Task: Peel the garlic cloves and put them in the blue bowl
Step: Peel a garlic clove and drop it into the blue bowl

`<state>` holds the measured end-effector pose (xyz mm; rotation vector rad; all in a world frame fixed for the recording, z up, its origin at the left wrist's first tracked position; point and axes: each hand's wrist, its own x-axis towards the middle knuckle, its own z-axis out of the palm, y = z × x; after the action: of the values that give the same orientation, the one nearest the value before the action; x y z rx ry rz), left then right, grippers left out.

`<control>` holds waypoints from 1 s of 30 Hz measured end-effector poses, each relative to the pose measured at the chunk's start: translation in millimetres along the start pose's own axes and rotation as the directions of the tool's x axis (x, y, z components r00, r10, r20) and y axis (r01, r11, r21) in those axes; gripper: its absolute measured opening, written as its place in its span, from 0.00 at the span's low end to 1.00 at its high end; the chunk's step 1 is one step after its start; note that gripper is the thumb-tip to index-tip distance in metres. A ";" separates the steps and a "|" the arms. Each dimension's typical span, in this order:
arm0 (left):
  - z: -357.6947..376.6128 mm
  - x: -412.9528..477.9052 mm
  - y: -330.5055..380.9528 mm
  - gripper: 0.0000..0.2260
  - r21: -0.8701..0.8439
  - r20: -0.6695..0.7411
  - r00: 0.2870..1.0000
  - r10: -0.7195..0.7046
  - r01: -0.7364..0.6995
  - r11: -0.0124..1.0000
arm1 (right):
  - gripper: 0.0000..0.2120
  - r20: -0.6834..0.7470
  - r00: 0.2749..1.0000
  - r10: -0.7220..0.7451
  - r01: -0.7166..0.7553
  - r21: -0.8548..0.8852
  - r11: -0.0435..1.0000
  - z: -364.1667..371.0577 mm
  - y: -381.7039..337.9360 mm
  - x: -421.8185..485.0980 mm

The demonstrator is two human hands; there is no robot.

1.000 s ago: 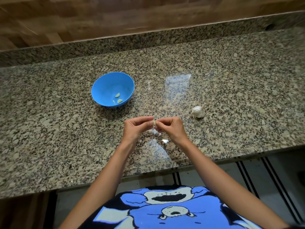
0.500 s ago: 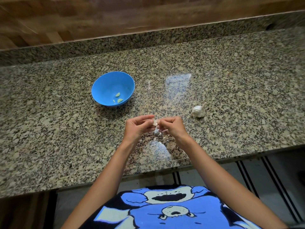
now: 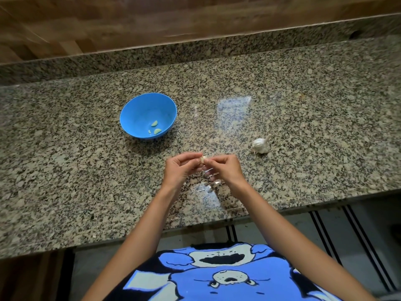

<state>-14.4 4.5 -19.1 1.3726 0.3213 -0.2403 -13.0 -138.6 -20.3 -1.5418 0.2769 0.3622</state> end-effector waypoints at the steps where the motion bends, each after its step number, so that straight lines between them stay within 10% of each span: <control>1: 0.2 -0.4 -1.0 0.08 -0.011 0.005 1.000 -0.004 0.004 1.000 | 0.05 0.000 1.000 0.005 -0.005 0.003 1.000 -0.2 0.2 -0.5; 13: -16.7 4.0 -2.6 0.07 -0.075 -0.150 0.989 0.004 -0.015 0.997 | 0.05 -0.061 0.956 0.287 -0.259 0.280 0.924 -10.3 -1.0 -7.2; 16: -42.3 16.9 -4.6 0.08 0.405 -0.261 0.954 0.149 -0.032 0.914 | 0.04 -0.144 0.962 0.233 -0.198 0.226 0.954 -19.6 3.8 -7.1; 19: -53.1 19.2 -11.8 0.10 0.792 -0.156 0.945 0.288 -0.055 0.608 | 0.04 -0.204 0.954 0.221 -0.178 0.211 0.961 -26.6 8.9 -8.3; 22: -28.0 17.8 -21.0 0.13 0.829 0.083 0.890 0.447 -0.311 0.465 | 0.03 -0.255 0.947 0.197 -0.153 0.180 0.972 -32.4 14.2 -13.3; 27: 13.6 30.3 -46.2 0.22 0.847 0.333 0.925 0.184 -0.379 0.374 | 0.03 -0.335 0.920 0.201 -0.121 0.246 0.962 -42.4 21.4 -23.6; 30: 20.7 26.9 -54.5 0.22 0.805 0.548 0.829 0.109 -0.559 0.198 | 0.02 -0.357 0.909 0.214 -0.101 0.309 0.946 -47.1 26.2 -28.7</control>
<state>-6.8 -25.4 -75.4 2.5424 -0.6492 -0.3305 -47.2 -187.3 -33.7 -1.2979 0.7389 0.1317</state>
